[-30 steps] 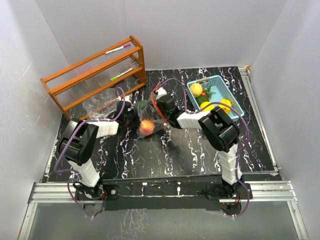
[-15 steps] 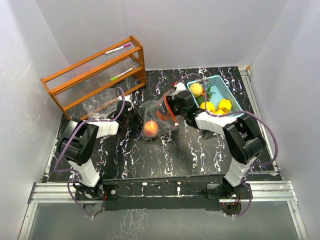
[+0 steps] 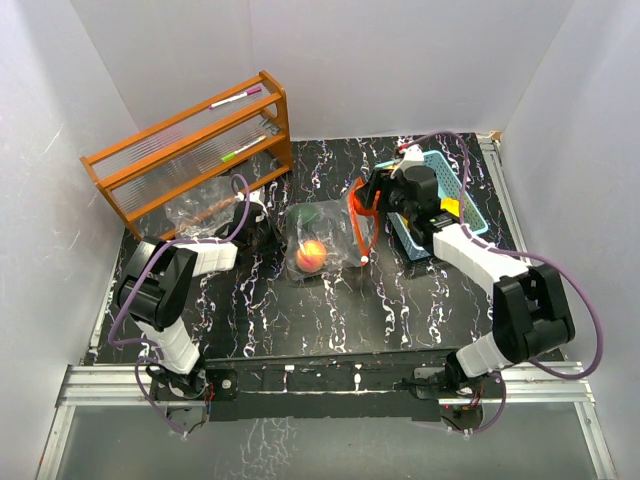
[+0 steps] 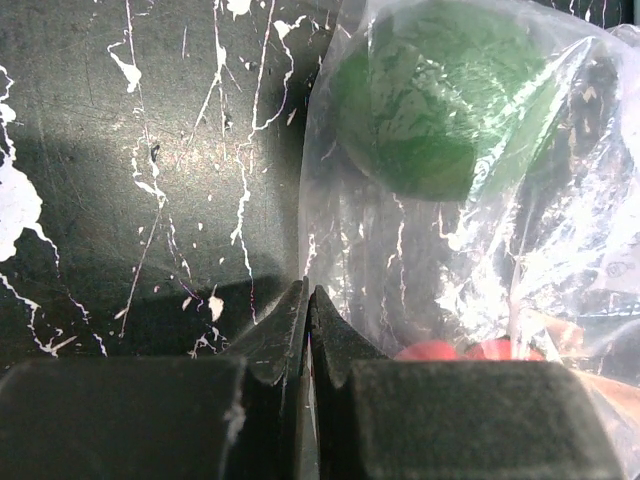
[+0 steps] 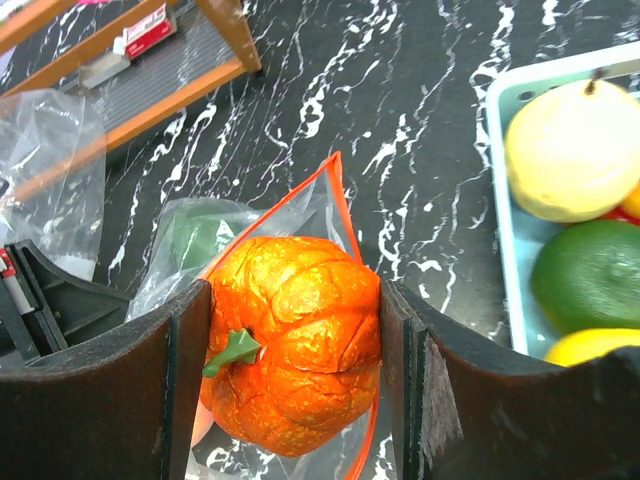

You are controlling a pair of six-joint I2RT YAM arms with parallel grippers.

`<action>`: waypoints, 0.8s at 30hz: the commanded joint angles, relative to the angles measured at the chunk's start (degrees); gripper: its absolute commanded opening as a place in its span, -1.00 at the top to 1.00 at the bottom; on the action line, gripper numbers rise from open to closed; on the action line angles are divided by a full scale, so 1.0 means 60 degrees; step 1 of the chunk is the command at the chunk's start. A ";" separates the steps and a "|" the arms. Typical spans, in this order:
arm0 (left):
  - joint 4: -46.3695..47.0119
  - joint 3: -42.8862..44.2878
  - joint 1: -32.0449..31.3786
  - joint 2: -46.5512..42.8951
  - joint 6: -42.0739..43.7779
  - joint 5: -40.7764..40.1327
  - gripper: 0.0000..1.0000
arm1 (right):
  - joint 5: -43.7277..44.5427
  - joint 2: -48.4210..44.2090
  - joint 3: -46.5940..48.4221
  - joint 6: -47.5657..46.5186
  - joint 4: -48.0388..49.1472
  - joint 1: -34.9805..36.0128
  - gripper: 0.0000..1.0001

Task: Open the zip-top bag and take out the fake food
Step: Pick up the fake vegetable from the zipper food storage bag, then place the fake vegetable in the bin.

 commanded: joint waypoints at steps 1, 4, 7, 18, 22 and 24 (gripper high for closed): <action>0.0020 0.0027 -0.0050 -0.0100 -0.0034 0.0161 1.00 | 0.0756 -0.0948 0.0016 -0.0229 -0.0162 -0.0411 0.44; -0.0018 0.0041 -0.0051 -0.0145 -0.0025 0.0154 1.00 | 0.1554 -0.1369 0.0006 -0.0268 -0.0404 -0.0786 0.44; -0.0036 0.0064 -0.0052 -0.0161 -0.0012 0.0139 1.00 | 0.1891 -0.1642 -0.0124 -0.0116 -0.0361 -0.1324 0.44; -0.0153 0.0009 -0.0048 -0.0402 0.0067 0.0162 1.00 | 0.0791 -0.0666 0.0079 0.0559 -0.0180 -0.2698 0.44; 0.0001 -0.0169 -0.0042 -0.0535 0.0051 0.0139 1.00 | 0.0779 -0.0299 0.0009 0.0751 0.0136 -0.2841 0.44; 0.0199 -0.0224 -0.0043 -0.0441 -0.0009 0.0270 1.00 | 0.0890 0.0013 0.0075 0.0741 0.0150 -0.2855 0.44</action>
